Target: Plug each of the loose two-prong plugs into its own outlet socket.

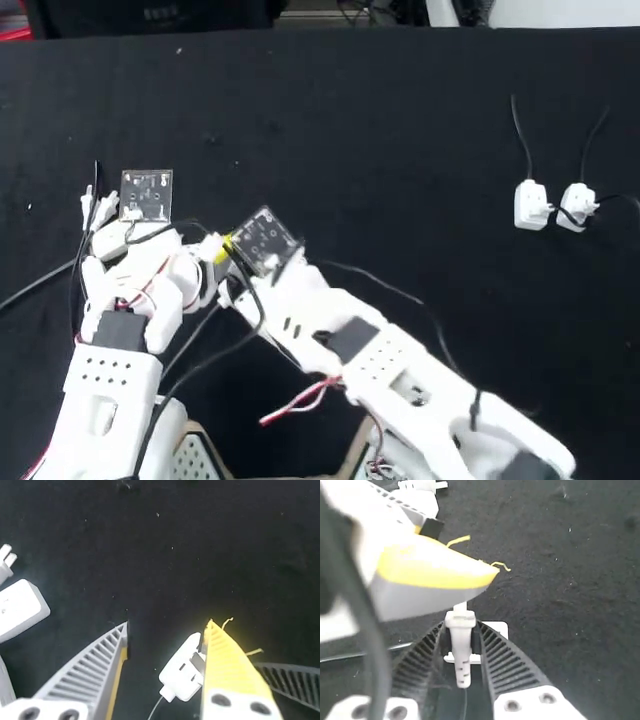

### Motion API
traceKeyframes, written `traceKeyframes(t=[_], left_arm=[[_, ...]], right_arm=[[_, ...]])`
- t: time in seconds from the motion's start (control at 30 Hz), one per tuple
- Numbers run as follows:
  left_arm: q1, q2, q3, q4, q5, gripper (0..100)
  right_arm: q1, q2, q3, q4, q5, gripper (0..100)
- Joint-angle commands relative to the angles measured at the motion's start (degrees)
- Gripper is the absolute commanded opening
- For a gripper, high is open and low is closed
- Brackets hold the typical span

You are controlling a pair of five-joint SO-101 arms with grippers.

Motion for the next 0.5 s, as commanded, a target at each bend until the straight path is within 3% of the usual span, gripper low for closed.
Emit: traceKeyframes(t=[0.0,0.47], left_arm=[[0.13,-0.09,0.04,0.18,-2.2,24],[0.13,-0.09,1.89,0.09,-2.2,24]], right_arm=[[-0.7,-8.57,1.1,-0.88,-0.44,1.1],[-0.44,-16.13,2.68,4.75,-0.35,1.1]])
